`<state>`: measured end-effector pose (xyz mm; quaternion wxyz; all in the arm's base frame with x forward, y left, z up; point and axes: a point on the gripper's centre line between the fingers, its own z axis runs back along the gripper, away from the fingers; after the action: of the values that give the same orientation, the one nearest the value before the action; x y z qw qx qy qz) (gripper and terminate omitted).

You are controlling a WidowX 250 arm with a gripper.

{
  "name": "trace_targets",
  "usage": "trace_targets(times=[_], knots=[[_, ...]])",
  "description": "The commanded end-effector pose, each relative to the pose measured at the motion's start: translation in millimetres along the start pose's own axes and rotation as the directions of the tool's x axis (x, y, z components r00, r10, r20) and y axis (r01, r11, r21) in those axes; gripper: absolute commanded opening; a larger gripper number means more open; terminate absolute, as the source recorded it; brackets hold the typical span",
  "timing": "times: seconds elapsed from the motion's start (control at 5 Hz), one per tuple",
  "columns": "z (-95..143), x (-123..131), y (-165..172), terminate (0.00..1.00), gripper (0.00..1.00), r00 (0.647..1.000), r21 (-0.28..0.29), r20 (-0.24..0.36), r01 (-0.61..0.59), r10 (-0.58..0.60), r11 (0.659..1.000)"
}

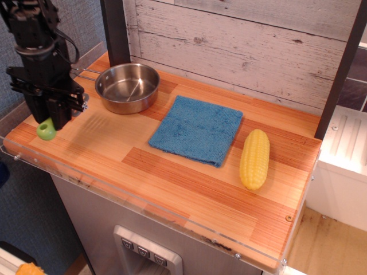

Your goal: Move green fork to lower left corner of table.

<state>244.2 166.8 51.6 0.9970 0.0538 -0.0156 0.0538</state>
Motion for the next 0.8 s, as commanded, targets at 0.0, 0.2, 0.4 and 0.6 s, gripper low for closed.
trace_targets(times=[0.0,0.2,0.4,0.6], knots=[[-6.5,17.6,35.2,0.0,0.0,0.999,0.053,0.013,0.044,-0.044,0.998],[-13.9,23.3,42.4,0.0,0.0,0.996,0.066,-0.018,0.088,-0.087,0.994],[-20.0,22.5,47.7,0.0,0.0,0.995,0.052,-0.032,0.1,-0.099,0.994],[-24.7,21.4,44.7,0.0,1.0,0.991,0.032,-0.051,0.122,-0.121,0.992]])
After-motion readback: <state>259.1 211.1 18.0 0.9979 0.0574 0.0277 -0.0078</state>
